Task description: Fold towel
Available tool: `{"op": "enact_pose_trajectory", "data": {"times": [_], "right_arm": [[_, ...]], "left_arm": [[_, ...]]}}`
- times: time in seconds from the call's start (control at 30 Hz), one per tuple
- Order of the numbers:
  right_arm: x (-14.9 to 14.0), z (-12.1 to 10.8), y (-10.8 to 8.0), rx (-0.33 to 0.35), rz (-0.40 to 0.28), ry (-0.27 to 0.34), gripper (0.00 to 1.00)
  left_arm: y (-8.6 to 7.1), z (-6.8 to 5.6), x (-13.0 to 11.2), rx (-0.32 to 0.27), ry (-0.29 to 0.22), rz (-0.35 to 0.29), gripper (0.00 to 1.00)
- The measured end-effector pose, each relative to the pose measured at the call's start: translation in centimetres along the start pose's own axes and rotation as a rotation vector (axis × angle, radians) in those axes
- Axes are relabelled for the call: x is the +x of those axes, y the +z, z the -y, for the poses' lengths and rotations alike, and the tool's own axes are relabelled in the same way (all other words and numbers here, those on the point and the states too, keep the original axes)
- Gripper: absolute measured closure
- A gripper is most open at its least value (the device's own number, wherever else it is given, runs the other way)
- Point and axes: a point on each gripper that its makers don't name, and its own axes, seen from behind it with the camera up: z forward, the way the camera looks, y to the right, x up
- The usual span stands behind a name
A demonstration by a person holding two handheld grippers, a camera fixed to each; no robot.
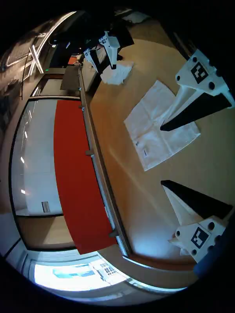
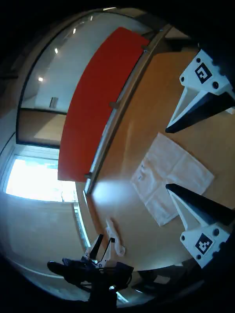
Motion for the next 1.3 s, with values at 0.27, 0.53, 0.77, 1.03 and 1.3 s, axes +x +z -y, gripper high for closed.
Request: {"op": "enact_pose_trajectory", "data": {"times": [0.27,0.53,0.77,1.03,1.3], "right_arm": [[-3.8,1.2,1.9,0.029,0.057,-0.011,0.00],[-7.6,2.5,3.6,0.054,0.103,-0.021,0.00],[-10.9,3.5,4.9,0.069,0.139,-0.031,0.00],[-14.5,4.2,6.1,0.080,0.185,-0.042,0.00],[-17.5,5.1,6.7,0.100,0.235,-0.057,0.01]], "left_arm": [[1.7,-1.7,-3.7,-0.045,0.037,0.065,0.07],[3.9,-3.3,-7.4,-0.094,0.057,0.120,0.07],[5.9,-4.3,-10.4,-0.125,0.077,0.162,0.07],[7.7,-4.9,-14.4,-0.145,0.080,0.229,0.07],[8.9,-6.0,-17.3,-0.175,0.092,0.279,0.07]]}}
